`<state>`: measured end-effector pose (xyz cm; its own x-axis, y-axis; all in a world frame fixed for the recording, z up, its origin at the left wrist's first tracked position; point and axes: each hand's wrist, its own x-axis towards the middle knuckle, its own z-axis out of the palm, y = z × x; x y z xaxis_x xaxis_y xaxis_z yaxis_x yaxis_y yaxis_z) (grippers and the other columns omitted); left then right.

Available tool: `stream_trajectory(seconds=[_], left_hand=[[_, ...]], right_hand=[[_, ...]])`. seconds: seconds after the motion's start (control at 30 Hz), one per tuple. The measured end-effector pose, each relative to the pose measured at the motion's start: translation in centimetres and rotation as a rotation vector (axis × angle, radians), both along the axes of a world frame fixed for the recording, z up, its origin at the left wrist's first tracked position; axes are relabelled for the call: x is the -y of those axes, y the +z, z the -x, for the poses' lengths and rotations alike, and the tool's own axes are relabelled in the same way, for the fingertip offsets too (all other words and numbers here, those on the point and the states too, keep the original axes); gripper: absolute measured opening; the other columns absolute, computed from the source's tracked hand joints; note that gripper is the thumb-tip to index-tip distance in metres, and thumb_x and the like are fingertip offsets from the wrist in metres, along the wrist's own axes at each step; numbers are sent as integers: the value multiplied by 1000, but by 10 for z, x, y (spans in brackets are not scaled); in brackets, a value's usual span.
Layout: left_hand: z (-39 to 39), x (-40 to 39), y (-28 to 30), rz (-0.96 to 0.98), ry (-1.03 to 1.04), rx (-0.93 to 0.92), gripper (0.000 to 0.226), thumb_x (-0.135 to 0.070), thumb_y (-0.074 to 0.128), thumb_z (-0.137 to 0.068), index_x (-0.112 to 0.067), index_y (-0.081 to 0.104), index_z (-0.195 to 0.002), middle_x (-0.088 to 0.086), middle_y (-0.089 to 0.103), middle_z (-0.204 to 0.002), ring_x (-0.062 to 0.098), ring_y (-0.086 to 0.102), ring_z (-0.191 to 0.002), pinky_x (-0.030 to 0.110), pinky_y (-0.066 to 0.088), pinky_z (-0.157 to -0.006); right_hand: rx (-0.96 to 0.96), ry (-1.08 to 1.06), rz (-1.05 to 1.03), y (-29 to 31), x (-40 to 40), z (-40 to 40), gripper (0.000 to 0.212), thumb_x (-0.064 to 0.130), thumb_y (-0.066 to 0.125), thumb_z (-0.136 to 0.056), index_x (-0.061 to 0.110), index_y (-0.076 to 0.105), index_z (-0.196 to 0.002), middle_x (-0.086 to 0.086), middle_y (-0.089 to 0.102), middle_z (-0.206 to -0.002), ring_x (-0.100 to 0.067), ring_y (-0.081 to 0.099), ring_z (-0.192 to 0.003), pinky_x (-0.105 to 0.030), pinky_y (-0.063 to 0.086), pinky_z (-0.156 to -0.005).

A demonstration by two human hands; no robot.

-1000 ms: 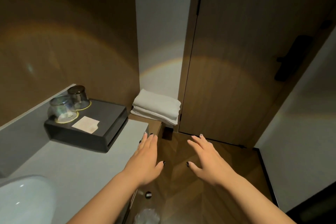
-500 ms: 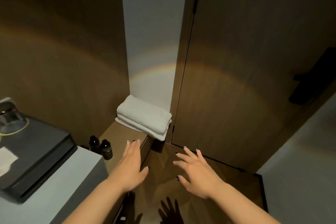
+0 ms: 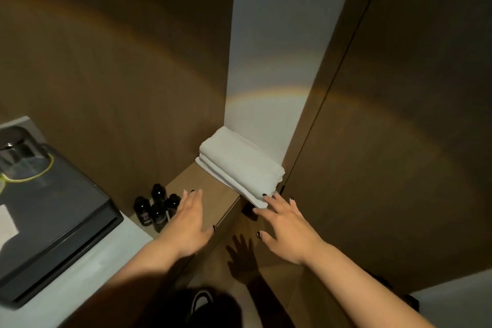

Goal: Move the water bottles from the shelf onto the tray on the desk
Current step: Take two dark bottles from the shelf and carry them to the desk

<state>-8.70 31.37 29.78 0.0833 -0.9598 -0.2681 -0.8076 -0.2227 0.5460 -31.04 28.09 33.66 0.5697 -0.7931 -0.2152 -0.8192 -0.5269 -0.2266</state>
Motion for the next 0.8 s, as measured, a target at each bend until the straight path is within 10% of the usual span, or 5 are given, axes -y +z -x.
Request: stream_trajectory(seconds=[0.27, 0.4, 0.8], left_hand=[[-66, 88, -49, 88, 210, 19, 76, -25, 52, -86, 5, 14, -144, 29, 26, -148, 43, 30, -137, 45, 30, -110], [-94, 123, -64, -180, 223, -38, 83, -31, 47, -94, -2, -9, -148, 15, -6, -158, 31, -12, -146, 36, 3, -119], [-118, 137, -86, -312, 410, -134, 84, -28, 47, -94, -8, -14, -149, 10, -14, -159, 26, -18, -145, 35, 1, -119]], right_hand=[[-98, 39, -81, -15, 119, -85, 64, 33, 48, -95, 24, 17, -151, -9, 3, -161, -26, -8, -148, -41, -6, -117], [-94, 89, -113, -22, 160, -130, 68, 31, 49, -95, 23, 14, -152, -8, 1, -161, -26, -9, -148, -40, -7, -117], [-81, 313, -249, -75, 225, -228, 63, 48, 39, -96, 25, 18, -151, 2, 6, -160, -22, 1, -148, -48, 4, -120]])
